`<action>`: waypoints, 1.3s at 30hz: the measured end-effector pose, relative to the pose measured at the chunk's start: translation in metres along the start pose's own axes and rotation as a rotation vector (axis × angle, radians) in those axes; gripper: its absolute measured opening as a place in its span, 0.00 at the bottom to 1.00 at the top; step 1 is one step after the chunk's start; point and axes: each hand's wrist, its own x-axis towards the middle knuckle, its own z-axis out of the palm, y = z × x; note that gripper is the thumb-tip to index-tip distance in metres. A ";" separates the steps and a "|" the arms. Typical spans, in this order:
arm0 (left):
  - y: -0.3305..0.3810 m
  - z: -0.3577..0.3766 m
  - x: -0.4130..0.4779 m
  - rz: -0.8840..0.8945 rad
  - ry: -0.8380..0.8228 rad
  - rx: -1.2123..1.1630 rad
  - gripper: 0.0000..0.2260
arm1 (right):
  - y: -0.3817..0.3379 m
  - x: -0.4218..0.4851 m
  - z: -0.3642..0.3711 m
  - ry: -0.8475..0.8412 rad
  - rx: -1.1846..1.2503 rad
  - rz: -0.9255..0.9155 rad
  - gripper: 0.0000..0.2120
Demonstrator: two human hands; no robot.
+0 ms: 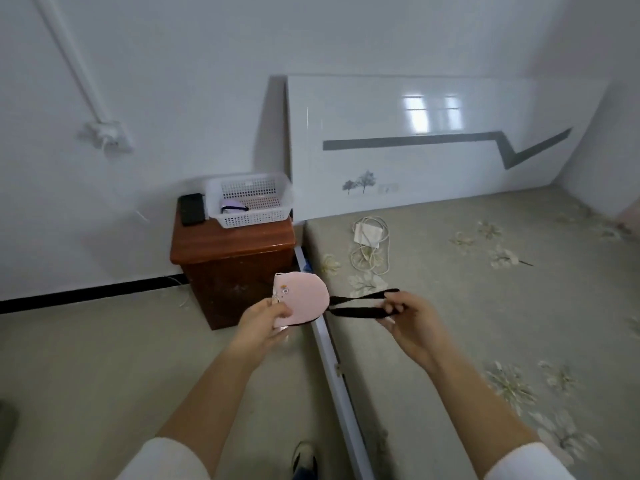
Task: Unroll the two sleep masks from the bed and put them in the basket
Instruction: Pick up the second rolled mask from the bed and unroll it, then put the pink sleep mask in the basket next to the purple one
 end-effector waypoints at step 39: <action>0.260 -0.073 0.302 0.345 -0.128 0.418 0.09 | -0.057 0.346 0.276 -0.094 -1.521 -0.294 0.13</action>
